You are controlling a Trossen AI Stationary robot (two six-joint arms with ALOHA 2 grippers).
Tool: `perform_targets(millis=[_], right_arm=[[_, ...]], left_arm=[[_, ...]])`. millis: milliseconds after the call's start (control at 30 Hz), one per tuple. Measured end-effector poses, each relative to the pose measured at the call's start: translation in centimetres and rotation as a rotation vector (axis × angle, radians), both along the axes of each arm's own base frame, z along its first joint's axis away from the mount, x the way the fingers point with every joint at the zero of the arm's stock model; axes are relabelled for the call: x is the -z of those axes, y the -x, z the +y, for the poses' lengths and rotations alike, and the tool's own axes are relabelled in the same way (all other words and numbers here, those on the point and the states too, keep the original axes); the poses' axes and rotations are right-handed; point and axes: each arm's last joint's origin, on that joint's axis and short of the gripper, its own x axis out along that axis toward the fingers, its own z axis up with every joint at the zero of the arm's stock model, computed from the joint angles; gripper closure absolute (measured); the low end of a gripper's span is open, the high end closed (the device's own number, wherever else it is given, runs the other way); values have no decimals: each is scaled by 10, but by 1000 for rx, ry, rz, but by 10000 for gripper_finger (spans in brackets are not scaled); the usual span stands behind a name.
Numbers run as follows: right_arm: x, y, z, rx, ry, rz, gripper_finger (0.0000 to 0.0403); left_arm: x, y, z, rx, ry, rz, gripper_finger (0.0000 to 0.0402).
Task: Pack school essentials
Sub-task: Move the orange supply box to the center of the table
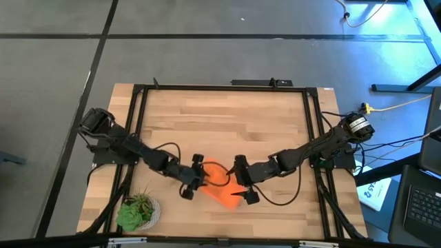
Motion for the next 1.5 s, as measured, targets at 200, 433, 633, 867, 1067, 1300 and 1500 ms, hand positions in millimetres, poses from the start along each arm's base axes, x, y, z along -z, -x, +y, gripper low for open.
perform_targets(millis=[200, 433, 633, 867, 1067, 1300, 1500], right_arm=[[7, 5, -1, 19, -48, 111, 21], [20, 3, 1, 38, -89, 172, 21], [41, -2, 4, 32, -128, 260, 21], [42, 0, 2, 109, -108, 275, 21], [44, 4, -1, 125, -82, 327, 21], [46, 4, -6, 152, -63, 338, 21], [48, 4, -12, 172, -50, 361, 21]], left_arm=[[0, -11, 29, -101, 4, -11, 237], [1, -19, 58, -188, 4, -14, 237], [0, -21, 66, -180, 6, -16, 237], [-8, -17, 59, -150, -22, -40, 237], [-19, -6, 54, -127, -39, -29, 237], [-18, -2, 52, -147, -27, 14, 237], [-16, 0, 47, -111, -11, 34, 237]])
